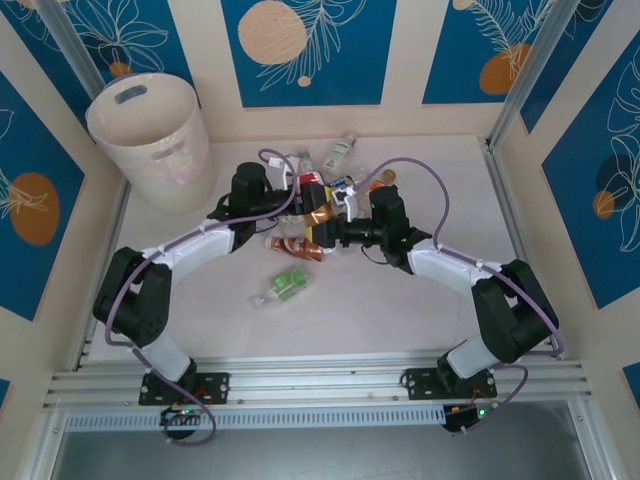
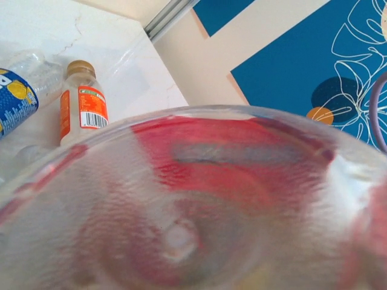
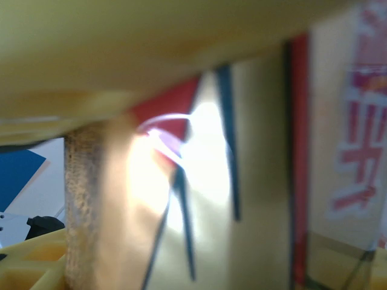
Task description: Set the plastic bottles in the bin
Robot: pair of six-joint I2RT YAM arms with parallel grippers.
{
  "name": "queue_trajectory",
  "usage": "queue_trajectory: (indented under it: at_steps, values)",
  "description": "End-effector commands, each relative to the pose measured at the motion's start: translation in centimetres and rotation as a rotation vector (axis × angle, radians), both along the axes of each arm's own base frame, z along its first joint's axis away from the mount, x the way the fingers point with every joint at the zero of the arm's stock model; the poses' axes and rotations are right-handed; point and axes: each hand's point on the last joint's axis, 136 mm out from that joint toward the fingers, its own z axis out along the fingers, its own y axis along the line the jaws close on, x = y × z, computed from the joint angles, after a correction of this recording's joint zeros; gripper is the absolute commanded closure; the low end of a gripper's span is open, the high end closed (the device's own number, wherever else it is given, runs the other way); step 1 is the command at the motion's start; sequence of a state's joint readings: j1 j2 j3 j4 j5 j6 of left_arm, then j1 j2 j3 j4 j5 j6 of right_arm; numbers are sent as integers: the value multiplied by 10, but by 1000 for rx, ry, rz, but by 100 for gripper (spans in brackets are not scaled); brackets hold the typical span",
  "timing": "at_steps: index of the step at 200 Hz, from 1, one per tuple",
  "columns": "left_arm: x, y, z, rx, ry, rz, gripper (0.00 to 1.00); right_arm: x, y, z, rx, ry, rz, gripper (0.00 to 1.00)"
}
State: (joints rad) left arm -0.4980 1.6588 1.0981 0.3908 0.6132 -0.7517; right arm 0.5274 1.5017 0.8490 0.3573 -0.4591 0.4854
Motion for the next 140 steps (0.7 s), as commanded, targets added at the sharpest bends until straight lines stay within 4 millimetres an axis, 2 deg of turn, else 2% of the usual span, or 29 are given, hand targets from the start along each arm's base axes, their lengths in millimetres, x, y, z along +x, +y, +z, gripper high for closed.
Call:
queue_trajectory:
  at_steps: [1, 20, 48, 66, 117, 140]
  values:
    - [7, -4, 4, -31, -43, 4, 39, -16, 11, 19, 48, -39, 110, 64]
    - [7, -1, 1, -13, -38, 22, 42, -18, 9, 22, 50, -34, 131, 48]
    - [10, 7, -3, 22, -40, 68, 44, -11, -5, 20, 2, -33, 58, 25]
    - [11, 11, -4, 38, -45, 89, 45, -11, -17, 23, -20, -44, 26, 1]
    - [16, 17, -12, 70, -33, 125, 46, -15, -55, 31, -105, -118, -102, 1]
    - [16, 19, -13, 82, -37, 133, 46, 5, -86, 28, -178, -149, -323, 0]
